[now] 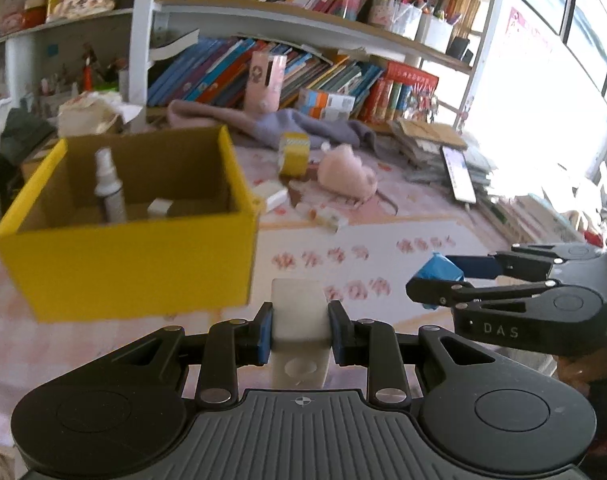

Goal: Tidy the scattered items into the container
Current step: 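Carry the white block and blue clip over the yellow box with both tools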

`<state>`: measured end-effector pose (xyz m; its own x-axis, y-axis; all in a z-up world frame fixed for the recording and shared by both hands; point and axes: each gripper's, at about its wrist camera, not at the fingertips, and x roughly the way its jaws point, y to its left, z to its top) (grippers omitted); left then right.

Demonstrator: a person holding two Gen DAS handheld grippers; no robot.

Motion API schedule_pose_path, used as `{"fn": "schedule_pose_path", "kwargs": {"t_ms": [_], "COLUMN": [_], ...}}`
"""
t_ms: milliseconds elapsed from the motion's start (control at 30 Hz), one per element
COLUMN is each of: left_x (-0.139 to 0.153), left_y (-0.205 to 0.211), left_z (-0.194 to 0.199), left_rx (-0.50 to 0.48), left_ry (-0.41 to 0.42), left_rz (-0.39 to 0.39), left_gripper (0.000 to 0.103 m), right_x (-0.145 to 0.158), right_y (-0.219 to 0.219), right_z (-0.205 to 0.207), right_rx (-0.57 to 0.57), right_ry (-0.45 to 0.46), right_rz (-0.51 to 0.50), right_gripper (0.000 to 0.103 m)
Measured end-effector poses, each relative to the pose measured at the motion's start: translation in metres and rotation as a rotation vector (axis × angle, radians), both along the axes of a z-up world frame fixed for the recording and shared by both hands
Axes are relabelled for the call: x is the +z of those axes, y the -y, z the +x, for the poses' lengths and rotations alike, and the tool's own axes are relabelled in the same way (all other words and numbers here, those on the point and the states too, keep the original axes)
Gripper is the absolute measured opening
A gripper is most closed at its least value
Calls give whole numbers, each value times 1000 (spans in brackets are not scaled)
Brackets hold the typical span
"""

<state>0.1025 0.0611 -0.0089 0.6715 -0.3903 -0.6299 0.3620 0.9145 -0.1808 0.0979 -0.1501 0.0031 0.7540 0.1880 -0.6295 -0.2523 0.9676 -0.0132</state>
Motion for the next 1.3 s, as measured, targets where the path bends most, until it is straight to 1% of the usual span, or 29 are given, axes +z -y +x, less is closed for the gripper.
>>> {"fn": "schedule_pose_path", "kwargs": {"t_ms": [100,267,367,633,900,1033,1133,1300], "left_x": [1,1,3,5,5,7,12,24], "left_y": [-19,-49,-66,-94,-107,-110,-110,-112], "left_z": [-15,-33,-41,-57,-58,-54,-48,-27], "left_rx": [24,76,111,173,223,240,245,241], "left_ry": [0,-12,-1,13,8,24,46,73], "left_rz": [6,2,-2,-18,-42,-49,-50,-48], "left_gripper": [27,26,26,26,26,26,26,26], "right_x": [-3,-1,0,5,7,10,14,24], "right_y": [-23,-62,-82,-117,-142,-147,-146,-143], "right_z": [-10,-25,-28,-37,-36,-32,-26,-5], "right_rx": [38,134,176,268,370,404,415,406], "right_ry": [-15,-17,-17,-7,-12,1,33,71], "right_rz": [2,1,-2,-17,-51,-59,-56,-44], "right_gripper": [42,42,42,42,42,42,42,42]}}
